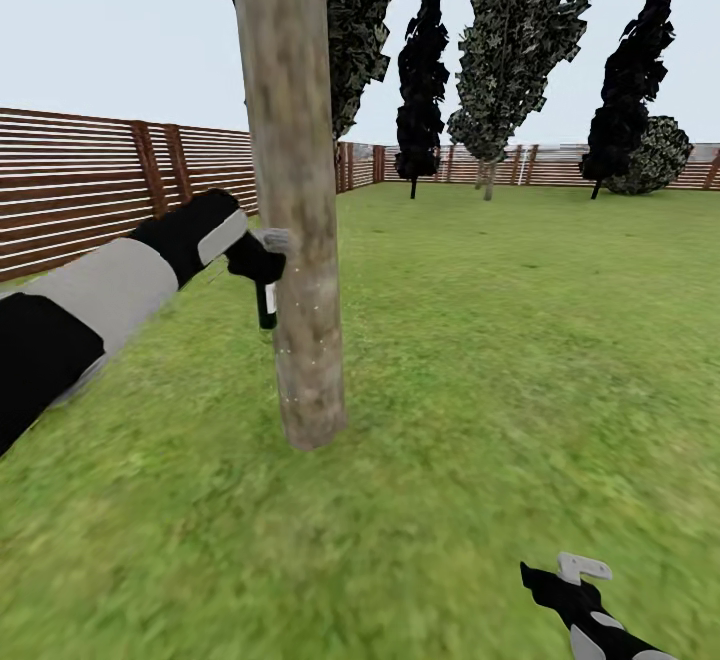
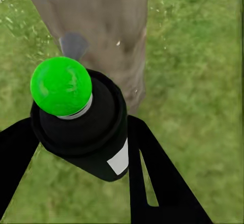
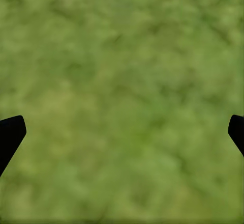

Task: In the garden, pick up the pesticide atomizer on the floor and spray pesticide onto both trees until each tree trunk is fully covered.

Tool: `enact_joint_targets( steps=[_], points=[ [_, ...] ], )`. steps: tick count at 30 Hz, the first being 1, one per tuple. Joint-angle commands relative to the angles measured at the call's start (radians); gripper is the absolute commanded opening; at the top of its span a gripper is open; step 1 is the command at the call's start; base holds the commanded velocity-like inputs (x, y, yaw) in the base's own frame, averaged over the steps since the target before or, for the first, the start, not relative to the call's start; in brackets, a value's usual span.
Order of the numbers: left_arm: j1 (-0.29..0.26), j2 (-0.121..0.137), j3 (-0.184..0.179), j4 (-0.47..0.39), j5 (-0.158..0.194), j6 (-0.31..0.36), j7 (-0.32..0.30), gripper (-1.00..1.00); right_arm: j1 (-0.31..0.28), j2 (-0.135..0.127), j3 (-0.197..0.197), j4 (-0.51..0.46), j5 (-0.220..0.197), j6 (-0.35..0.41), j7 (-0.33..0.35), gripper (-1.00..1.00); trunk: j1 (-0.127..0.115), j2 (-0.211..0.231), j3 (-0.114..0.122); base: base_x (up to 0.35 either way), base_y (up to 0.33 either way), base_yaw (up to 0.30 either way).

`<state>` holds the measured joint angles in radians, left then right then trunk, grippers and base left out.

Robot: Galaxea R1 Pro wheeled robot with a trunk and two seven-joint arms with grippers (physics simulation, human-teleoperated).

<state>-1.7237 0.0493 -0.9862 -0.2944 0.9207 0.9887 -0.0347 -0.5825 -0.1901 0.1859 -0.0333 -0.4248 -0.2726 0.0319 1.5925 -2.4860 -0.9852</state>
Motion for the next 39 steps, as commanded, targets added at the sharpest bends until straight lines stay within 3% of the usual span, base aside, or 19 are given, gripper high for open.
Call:
enact_joint_targets(
  steps=[1,7,11,15,21,39],
  points=[
    [-0.019,0.001,-0.006,-0.001,0.001,0.002,-0.004,-1.00,-0.001,0.000,0.007,0.001,-0.010,-0.004,0.003,1.00,0.000,0.000,-0.001,0.000,0.000,0.000],
    [-0.080,-0.002,-0.005,0.000,0.001,0.006,-0.004,-1.00,-0.001,0.000,0.007,0.001,-0.010,-0.004,0.003,1.00,0.000,0.000,-0.001,0.000,0.000,0.000],
    [-0.083,-0.002,-0.007,0.005,0.002,0.010,-0.004,-1.00,-0.001,0.000,0.007,0.001,-0.009,-0.004,0.003,1.00,0.000,0.000,-0.001,0.000,0.000,0.000],
    [-0.082,-0.002,-0.013,0.089,0.001,0.006,-0.005,-1.00,0.000,0.000,0.007,0.001,-0.007,-0.004,0.003,1.00,0.000,0.000,-0.001,0.000,0.000,0.000],
    [-0.072,-0.002,-0.015,0.099,0.001,0.003,-0.006,-1.00,-0.001,0.000,0.007,0.001,-0.005,-0.004,0.003,1.00,0.000,0.000,-0.001,0.000,0.000,0.000],
    [0.195,-0.002,-0.015,0.100,0.001,-0.031,-0.009,-1.00,-0.001,0.000,0.007,0.001,-0.005,-0.004,0.003,1.00,0.000,0.000,-0.001,0.000,0.000,0.000]
  ],
)
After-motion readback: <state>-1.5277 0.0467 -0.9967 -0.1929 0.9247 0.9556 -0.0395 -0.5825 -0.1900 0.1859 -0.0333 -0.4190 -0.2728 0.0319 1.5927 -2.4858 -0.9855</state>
